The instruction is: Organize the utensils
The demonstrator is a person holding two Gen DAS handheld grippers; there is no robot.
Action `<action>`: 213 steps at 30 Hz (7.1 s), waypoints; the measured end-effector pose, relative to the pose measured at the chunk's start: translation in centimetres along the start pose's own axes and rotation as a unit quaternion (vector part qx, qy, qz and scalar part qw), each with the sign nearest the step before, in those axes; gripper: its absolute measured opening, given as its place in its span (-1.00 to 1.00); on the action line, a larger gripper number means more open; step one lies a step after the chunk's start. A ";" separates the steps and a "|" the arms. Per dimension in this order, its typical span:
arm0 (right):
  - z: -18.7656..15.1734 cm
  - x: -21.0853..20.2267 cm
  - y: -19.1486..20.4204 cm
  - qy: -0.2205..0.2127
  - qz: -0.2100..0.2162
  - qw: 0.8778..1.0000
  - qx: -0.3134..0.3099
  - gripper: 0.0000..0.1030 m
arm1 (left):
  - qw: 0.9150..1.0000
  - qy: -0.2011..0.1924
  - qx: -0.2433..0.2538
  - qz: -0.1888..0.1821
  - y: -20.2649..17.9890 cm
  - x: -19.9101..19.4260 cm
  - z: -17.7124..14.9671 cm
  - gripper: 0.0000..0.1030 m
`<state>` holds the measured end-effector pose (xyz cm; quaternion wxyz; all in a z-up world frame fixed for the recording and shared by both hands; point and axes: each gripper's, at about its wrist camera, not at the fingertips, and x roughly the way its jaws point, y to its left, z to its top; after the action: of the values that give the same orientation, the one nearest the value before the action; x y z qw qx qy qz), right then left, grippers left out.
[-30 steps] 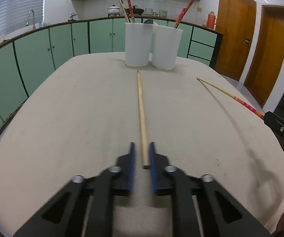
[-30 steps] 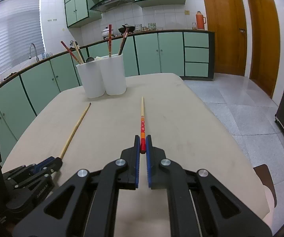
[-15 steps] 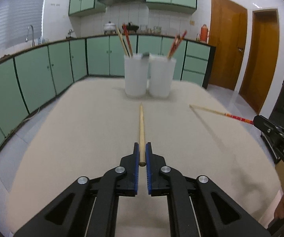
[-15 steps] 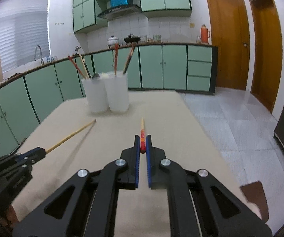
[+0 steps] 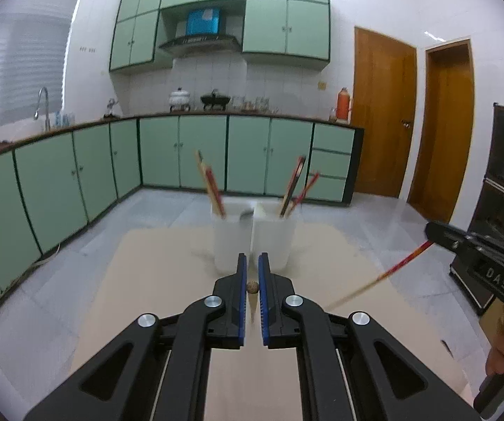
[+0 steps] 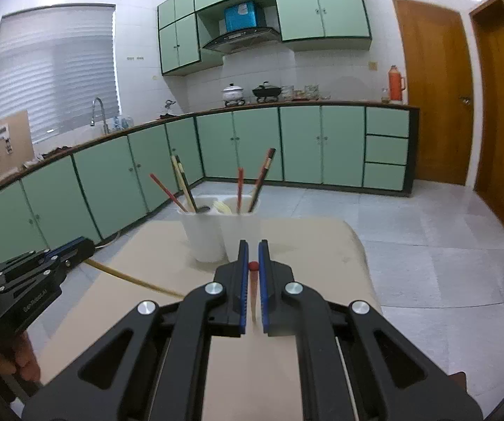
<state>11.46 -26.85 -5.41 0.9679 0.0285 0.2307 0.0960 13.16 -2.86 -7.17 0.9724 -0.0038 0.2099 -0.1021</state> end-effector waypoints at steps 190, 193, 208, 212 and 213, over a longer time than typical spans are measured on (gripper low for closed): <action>6.9 -1.2 3.0 -0.012 0.035 0.999 -0.023 0.89 | 0.999 -0.031 -0.006 0.027 1.7 -4.6 6.1 0.84; 6.9 -1.1 2.9 -0.012 0.036 0.999 -0.023 0.89 | 0.999 -0.032 -0.007 0.027 1.7 -4.7 6.1 0.84; 6.9 -1.1 3.0 -0.011 0.035 0.999 -0.024 0.89 | 0.999 -0.032 -0.007 0.027 1.7 -4.6 6.1 0.84; 6.9 -1.2 3.0 -0.011 0.035 0.999 -0.024 0.89 | 0.999 -0.031 -0.007 0.028 1.7 -4.5 6.2 0.84; 6.9 -1.2 3.0 -0.011 0.035 0.999 -0.024 0.89 | 0.999 -0.031 -0.007 0.029 1.7 -4.6 6.2 0.84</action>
<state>13.07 -24.25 1.56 0.9668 0.0149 0.2163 0.1349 11.98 -0.53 0.26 0.9808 -0.0078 0.1807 -0.0727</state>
